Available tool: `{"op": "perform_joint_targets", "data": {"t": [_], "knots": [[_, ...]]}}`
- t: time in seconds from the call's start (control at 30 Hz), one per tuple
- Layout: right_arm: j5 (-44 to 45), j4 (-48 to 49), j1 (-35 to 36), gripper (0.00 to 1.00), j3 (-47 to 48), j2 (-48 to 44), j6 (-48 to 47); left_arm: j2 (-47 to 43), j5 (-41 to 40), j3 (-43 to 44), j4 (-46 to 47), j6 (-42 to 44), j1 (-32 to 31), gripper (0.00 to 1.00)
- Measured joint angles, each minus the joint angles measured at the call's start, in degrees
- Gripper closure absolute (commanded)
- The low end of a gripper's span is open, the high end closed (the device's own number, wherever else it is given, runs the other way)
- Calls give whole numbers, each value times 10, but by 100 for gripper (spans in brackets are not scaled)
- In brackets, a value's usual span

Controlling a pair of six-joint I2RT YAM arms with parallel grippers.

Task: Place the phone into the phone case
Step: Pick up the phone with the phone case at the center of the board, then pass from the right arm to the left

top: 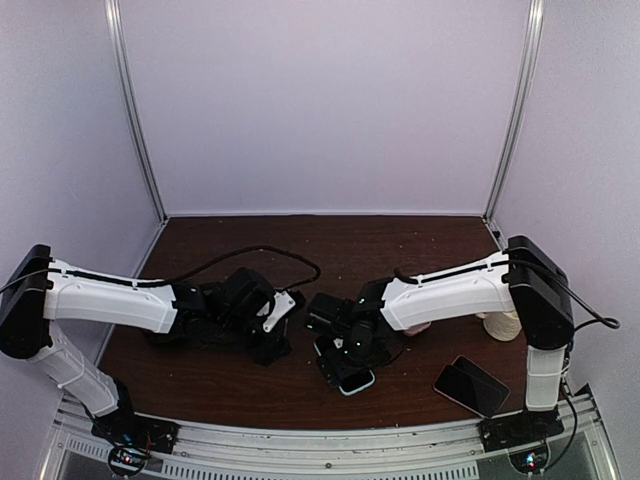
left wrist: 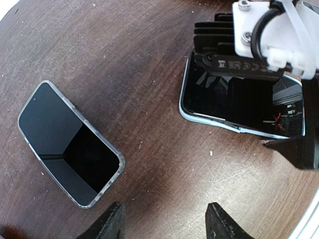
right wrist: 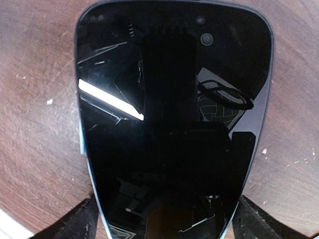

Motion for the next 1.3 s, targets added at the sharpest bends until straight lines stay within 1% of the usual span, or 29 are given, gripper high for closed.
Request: {"op": "perform_joint_targets", "data": {"t": [0.17,0.33,0.37,0.47,0.53,0.63,0.67,0.8,0.9,1.0,1.2,1.3], "knots": [[7,-1,0,28,1,1,1,0,0,0,0,0,0,41],[17,1,3,39,0,-1,-4,0,5,0,0,-4,3,37],[22,3,5,42,-1,-3,-5,0,7,0,0,-5,5,36],[46,19,17,50,-14,-16,-18,-10,15,0,0,-16,12,26],[67,34,24,51,-29,-35,-29,-27,22,0,0,-22,15,17],[105,74,40,52,-58,-89,-53,-83,38,-6,10,-38,16,5],[118,90,46,52,-67,-107,-63,-110,44,-11,19,-45,17,3],[172,179,77,54,-99,-187,-112,-219,67,-41,81,-79,19,3],[209,249,99,55,-109,-219,-152,-256,74,-45,108,-105,20,8],[240,319,118,55,-122,-236,-196,-262,80,-45,116,-123,20,17],[267,382,136,55,-136,-239,-257,-263,98,-45,123,-141,20,45],[270,393,136,55,-137,-239,-273,-265,111,-51,140,-146,21,62]]}}
